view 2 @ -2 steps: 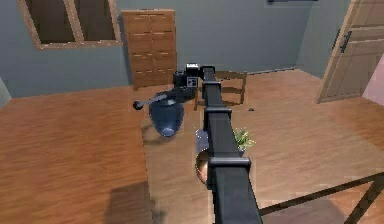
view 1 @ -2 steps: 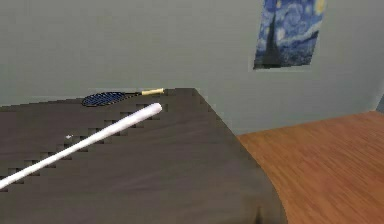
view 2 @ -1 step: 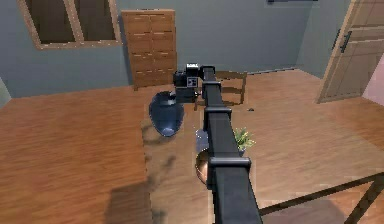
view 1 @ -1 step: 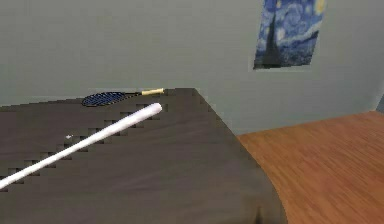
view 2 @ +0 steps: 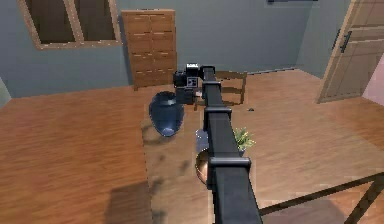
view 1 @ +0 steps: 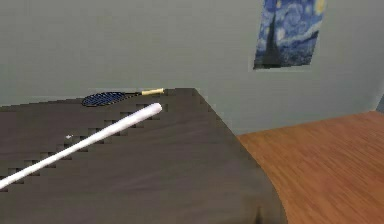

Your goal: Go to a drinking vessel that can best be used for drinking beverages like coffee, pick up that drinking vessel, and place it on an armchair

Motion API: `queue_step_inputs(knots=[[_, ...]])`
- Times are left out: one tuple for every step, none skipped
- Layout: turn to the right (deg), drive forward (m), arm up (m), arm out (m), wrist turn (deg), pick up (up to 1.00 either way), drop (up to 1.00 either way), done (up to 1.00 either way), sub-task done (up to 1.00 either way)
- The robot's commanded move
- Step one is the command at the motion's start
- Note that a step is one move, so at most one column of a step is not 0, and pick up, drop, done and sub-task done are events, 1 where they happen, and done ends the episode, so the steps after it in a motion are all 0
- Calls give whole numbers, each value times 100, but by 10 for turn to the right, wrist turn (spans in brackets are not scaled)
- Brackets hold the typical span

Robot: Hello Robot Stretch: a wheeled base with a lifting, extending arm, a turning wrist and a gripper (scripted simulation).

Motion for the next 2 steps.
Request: queue_step_inputs(knots=[[0,0,-30,0,0,0,0,0,0],[0,0,0,0,0,100,0,0,0]])
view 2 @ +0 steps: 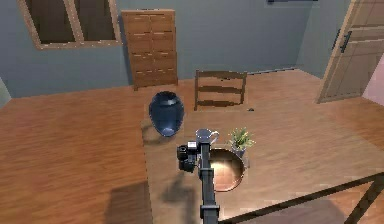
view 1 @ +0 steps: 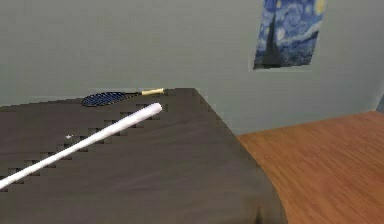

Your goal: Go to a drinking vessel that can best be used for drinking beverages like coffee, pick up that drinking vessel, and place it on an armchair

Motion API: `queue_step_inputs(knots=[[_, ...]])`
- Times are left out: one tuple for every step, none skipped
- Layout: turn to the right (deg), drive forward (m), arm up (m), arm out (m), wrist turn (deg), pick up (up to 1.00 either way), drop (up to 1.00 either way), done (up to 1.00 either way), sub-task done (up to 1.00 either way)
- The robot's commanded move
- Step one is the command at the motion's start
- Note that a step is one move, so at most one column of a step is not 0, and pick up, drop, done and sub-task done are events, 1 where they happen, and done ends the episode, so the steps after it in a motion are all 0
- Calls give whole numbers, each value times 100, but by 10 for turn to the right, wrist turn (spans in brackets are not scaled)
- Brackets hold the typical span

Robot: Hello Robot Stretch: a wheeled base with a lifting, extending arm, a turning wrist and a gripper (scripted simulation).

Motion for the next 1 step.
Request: queue_step_inputs(knots=[[0,0,10,0,0,0,0,0,0]])
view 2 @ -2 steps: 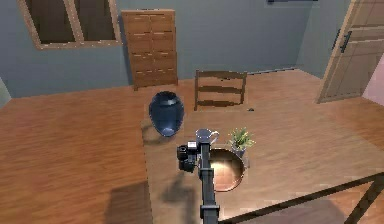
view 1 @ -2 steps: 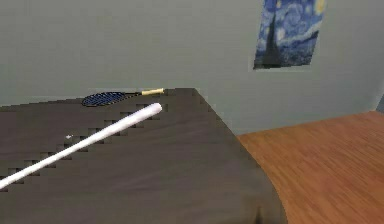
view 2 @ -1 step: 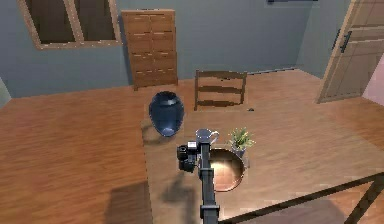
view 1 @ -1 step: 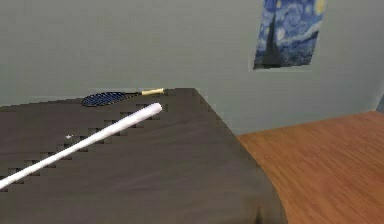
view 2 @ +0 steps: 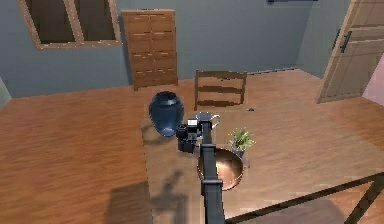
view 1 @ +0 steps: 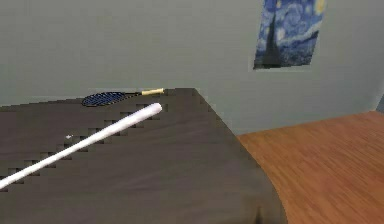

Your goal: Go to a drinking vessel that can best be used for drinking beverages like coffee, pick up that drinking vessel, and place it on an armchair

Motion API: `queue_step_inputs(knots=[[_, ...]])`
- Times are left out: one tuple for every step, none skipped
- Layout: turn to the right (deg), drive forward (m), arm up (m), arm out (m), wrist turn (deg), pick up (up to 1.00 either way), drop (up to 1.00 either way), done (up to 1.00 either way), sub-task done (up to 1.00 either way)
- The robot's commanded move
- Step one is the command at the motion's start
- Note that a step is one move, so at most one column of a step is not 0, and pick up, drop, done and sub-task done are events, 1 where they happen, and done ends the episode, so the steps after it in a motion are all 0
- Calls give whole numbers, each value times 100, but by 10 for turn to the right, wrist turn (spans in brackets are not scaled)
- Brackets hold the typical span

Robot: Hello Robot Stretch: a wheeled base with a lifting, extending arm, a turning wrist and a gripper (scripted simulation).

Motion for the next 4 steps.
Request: queue_step_inputs(knots=[[0,0,26,0,0,0,0,0,0],[0,0,0,0,-450,0,0,0,0],[0,0,0,0,-450,0,0,0,0],[0,0,0,0,-450,0,0,0,0]])
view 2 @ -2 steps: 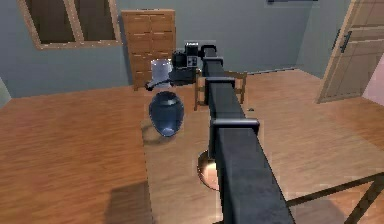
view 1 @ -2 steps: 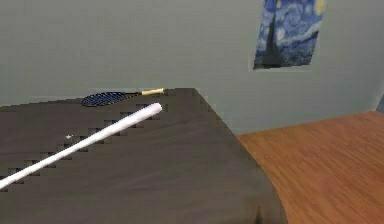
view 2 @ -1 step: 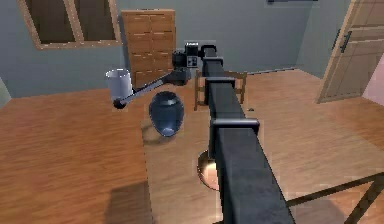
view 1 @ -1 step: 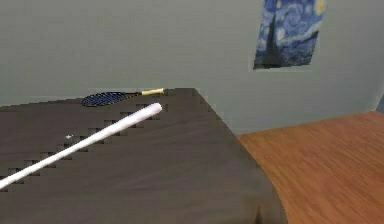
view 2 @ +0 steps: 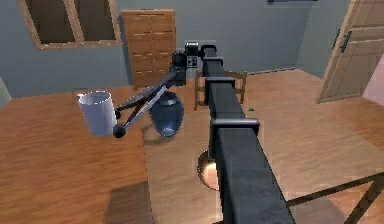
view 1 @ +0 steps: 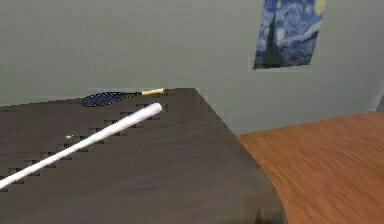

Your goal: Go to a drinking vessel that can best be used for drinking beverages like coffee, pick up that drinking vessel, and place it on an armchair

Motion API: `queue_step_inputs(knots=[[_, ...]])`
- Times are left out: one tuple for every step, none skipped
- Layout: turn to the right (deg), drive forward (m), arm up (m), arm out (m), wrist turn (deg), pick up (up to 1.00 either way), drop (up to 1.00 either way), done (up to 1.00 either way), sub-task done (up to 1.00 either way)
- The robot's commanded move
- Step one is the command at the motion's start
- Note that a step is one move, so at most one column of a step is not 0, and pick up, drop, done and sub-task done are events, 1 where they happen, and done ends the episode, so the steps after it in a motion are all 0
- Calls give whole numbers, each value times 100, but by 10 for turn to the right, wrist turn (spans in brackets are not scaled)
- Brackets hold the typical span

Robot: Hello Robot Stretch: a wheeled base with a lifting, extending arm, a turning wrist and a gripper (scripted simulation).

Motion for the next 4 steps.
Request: queue_step_inputs(knots=[[0,0,0,0,-120,0,0,0,0],[0,0,0,-46,0,0,0,0,0],[-450,0,0,0,0,0,0,0,0],[-450,0,0,0,0,0,0,0,0]])
